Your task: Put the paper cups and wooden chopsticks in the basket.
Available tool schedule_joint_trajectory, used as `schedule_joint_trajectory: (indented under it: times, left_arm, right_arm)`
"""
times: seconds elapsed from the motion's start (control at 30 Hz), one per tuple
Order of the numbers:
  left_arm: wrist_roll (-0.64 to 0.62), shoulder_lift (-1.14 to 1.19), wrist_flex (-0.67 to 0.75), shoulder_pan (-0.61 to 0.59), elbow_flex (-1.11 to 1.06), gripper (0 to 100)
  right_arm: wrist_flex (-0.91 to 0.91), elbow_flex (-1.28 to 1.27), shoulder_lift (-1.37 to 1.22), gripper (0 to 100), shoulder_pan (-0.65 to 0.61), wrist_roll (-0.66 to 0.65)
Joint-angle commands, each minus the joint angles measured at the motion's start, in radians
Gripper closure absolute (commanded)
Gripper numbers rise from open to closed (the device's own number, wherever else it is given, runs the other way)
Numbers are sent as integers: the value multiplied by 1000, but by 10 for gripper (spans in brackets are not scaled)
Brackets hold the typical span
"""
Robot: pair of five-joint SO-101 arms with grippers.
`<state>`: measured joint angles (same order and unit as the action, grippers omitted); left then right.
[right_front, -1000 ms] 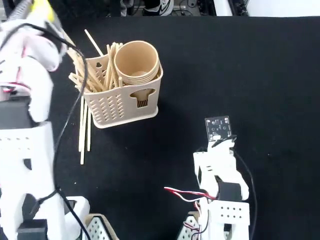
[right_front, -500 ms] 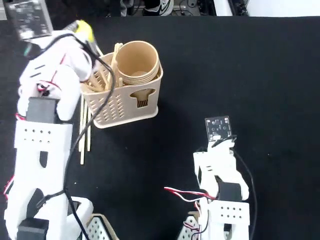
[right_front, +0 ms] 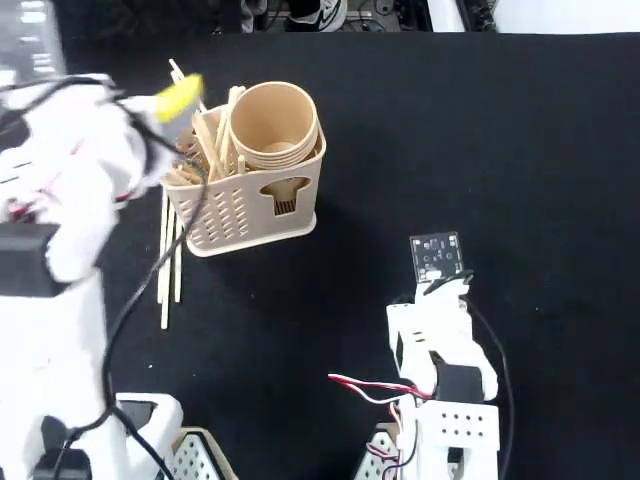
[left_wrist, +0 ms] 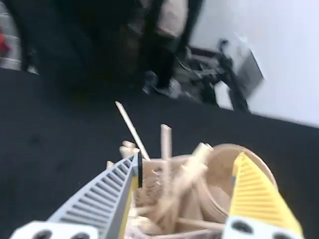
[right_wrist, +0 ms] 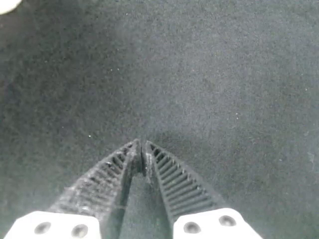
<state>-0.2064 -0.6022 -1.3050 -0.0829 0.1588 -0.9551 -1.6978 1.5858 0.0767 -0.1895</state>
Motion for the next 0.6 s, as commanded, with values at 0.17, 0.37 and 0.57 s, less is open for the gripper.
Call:
schedule_joint_trajectory:
  times: [0.17,0.37,0.57]
  left_arm:
    - [-57,143,-41,-403,50,705]
    - [-25,460,-40,-461,24,705]
    - [147,862,-49,-377,177,705]
  right_arm:
    - [-3,2,10,986,-9,-5]
    - [-3,2,10,986,-9,-5]
    - [-3,2,10,986,-9,-5]
